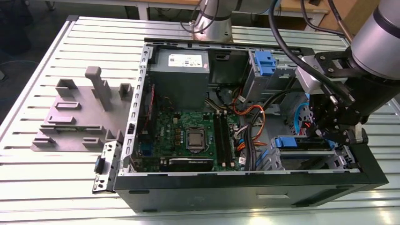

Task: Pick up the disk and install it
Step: 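Insert the second disk wire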

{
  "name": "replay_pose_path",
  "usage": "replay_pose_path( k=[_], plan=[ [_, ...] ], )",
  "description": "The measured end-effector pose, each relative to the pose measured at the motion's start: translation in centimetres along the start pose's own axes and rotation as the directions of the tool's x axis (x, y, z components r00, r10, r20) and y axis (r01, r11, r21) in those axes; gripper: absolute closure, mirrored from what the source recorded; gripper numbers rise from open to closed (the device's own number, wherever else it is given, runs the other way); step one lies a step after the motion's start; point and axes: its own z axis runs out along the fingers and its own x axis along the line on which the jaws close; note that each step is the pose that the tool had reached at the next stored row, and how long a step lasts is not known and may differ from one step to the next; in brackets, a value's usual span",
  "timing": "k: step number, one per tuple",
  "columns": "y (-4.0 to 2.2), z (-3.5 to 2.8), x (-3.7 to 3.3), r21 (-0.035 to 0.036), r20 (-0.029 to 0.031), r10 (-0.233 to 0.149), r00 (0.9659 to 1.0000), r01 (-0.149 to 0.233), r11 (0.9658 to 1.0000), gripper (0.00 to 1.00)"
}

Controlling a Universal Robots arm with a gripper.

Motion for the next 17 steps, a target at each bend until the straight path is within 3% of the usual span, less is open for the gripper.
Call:
replay_pose_path(
  k=[2, 3, 4, 8, 17],
  plan=[
    [-0.01, 0.01, 0.0, -0.0296, 0.0015, 0.001, 1.0, -0.001, 0.9996, 0.89],
    [-0.02, 0.0, 0.0, -0.0405, 0.002, 0.002, 1.0, -0.001, 0.9992, 0.89],
    [-0.01, 0.0, -0.01, -0.044, 0.0022, 0.002, 1.0, -0.002, 0.999, 0.89],
    [-0.03, -0.13, -0.11, -0.0448, 0.002, 0.002, 1.0, -0.002, 0.999, 0.89],
    [-0.23, -2.2, -0.72, -0.0448, 0.0021, 0.002, 1.0, -0.002, 0.999, 0.89]
  ],
)
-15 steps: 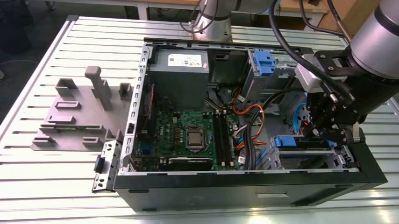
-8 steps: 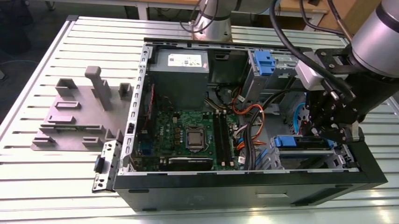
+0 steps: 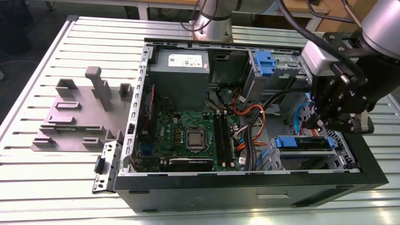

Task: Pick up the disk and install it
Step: 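Insert the second disk wire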

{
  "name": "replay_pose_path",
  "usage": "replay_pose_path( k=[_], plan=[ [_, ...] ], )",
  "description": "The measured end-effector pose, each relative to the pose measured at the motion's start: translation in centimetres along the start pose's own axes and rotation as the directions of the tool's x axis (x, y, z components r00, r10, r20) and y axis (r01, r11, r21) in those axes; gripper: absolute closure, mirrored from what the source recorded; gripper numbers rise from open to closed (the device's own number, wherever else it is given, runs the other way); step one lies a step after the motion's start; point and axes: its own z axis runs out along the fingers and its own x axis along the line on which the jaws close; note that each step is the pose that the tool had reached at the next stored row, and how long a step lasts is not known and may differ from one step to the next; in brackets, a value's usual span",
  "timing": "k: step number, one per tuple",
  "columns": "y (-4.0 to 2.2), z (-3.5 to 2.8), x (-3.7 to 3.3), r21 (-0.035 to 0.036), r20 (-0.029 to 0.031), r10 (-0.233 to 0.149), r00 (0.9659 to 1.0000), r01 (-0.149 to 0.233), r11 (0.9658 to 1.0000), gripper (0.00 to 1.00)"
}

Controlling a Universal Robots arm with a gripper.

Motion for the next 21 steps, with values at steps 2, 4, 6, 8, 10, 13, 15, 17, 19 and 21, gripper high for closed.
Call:
replay_pose_path(
  k=[2, 4, 6, 8, 10, 13, 15, 17, 19, 21],
  plan=[
    [-0.02, -0.32, -0.11, 0.0, 0.0, 0.0, 1.0, 0.0, 1.0, 0.89],
    [-0.03, -0.58, -0.22, 0.0, 0.0, 0.0, 1.0, 0.0, 1.0, 0.89],
    [-0.05, -0.88, -0.33, 0.0, 0.0, 0.0, 1.0, 0.0, 1.0, 0.89],
    [-0.07, -1.23, -0.46, 0.0, 0.0, 0.0, 1.0, 0.0, 1.0, 0.89],
    [-0.08, -1.4, -0.64, 0.0001, 0.0003, 0.0, 1.0, 0.0, 1.0, 0.89],
    [-0.15, -1.46, -1.02, -0.0003, 0.0002, 0.0, 1.0, 0.0, 1.0, 0.89],
    [-0.27, -1.45, -1.36, -0.0005, 0.0001, 0.0, 1.0, 0.0, 1.0, 0.89],
    [-0.33, -1.45, -1.67, -0.0008, 0.0, 0.001, 1.0, -0.001, 1.0, 0.89],
    [-0.37, -1.45, -1.98, -0.0009, 0.0001, 0.001, 1.0, -0.001, 1.0, 0.89],
    [-0.4, -1.5, -2.32, -0.0009, 0.0001, 0.0, 1.0, 0.0, 1.0, 0.89]
  ],
)
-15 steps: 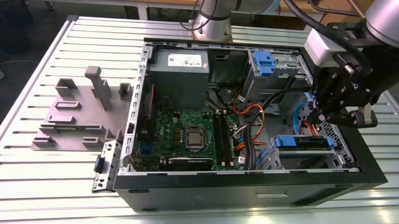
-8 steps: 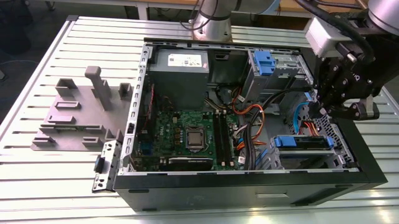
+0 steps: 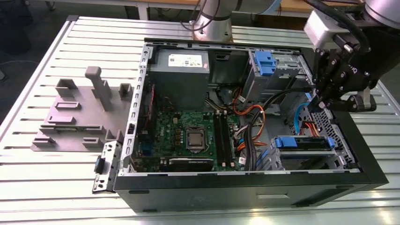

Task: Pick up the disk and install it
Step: 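Insert the second disk wire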

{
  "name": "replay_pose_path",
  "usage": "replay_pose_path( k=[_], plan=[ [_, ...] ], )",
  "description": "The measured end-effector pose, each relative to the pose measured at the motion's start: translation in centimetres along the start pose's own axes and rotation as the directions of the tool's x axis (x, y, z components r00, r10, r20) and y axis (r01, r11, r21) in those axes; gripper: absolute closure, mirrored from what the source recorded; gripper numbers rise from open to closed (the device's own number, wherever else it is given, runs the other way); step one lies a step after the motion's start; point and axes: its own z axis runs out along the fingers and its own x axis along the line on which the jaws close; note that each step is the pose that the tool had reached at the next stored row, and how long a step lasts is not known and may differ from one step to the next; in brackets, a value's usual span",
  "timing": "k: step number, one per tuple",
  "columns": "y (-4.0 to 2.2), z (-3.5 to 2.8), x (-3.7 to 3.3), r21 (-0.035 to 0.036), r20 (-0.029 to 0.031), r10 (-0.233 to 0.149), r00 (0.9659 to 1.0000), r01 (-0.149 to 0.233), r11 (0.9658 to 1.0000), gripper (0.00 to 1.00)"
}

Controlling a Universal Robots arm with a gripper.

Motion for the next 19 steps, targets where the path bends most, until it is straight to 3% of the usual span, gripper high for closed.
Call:
replay_pose_path(
  k=[7, 16, 17, 18, 19],
  plan=[
    [-0.06, -0.52, -0.97, 0.0, 0.0, 0.0, 1.0, 0.0, 1.0, 0.89],
    [-0.12, -0.48, -1.95, -0.0001, -0.0018, 0.0, 1.0, 0.0, 1.0, 0.89],
    [-0.12, -0.45, -2.0, -0.0002, -0.0041, 0.0, 1.0, 0.0, 1.0, 0.82],
    [-0.12, -0.42, -2.03, -0.0005, -0.0086, 0.0, 1.0, 0.0, 1.0, 0.82],
    [-0.12, -0.37, -2.08, -0.0008, -0.0159, 0.0, 0.9999, 0.0, 1.0, 0.82]
  ],
)
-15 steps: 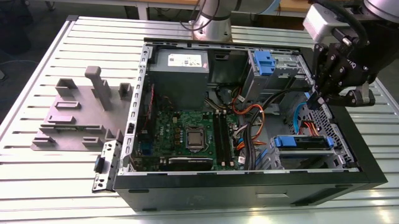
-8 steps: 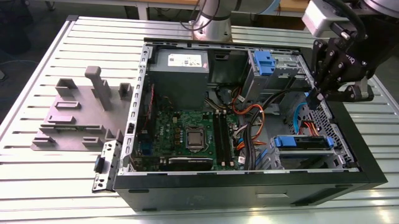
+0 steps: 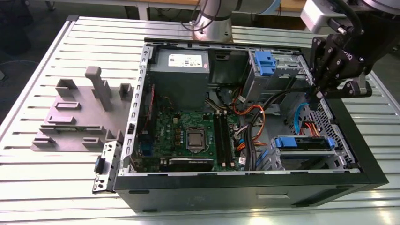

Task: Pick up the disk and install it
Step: 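Insert the second disk wire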

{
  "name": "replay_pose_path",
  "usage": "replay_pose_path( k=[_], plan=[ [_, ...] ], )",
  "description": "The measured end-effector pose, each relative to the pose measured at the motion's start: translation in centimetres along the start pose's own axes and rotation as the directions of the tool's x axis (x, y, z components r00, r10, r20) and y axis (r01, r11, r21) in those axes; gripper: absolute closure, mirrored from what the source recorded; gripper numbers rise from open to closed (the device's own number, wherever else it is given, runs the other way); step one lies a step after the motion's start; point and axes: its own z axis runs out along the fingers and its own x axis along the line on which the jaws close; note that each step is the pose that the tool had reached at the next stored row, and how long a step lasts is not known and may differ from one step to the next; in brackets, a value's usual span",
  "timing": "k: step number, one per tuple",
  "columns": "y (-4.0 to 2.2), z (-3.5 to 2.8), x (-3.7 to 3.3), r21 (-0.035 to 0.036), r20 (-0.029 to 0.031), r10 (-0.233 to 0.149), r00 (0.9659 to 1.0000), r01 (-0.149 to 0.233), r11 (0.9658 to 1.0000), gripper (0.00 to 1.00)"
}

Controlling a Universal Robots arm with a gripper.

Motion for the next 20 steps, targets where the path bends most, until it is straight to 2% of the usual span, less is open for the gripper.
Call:
replay_pose_path(
  k=[3, 5, 6, 9, 14, 15, 20],
  plan=[
    [0.0, 0.15, -0.14, -0.0014, -0.0272, -0.001, 0.9996, 0.001, 1.0, 0.82],
    [-0.01, 0.26, -0.25, -0.002, -0.0393, -0.001, 0.9992, 0.001, 1.0, 0.81],
    [-0.01, 0.32, -0.32, -0.0023, -0.044, -0.002, 0.999, 0.002, 1.0, 0.75],
    [-0.03, 0.47, -0.6, -0.0028, -0.0546, -0.002, 0.9985, 0.002, 1.0, 0.75],
    [-0.08, 0.77, -1.08, -0.0031, -0.0621, -0.002, 0.9981, 0.002, 1.0, 0.75],
    [-0.09, 0.85, -1.13, -0.0034, -0.067, -0.002, 0.9978, 0.002, 1.0, 0.75],
    [-0.1, 1.27, -1.3, -0.0052, -0.1007, -0.004, 0.9949, 0.003, 1.0, 0.75]
  ],
)
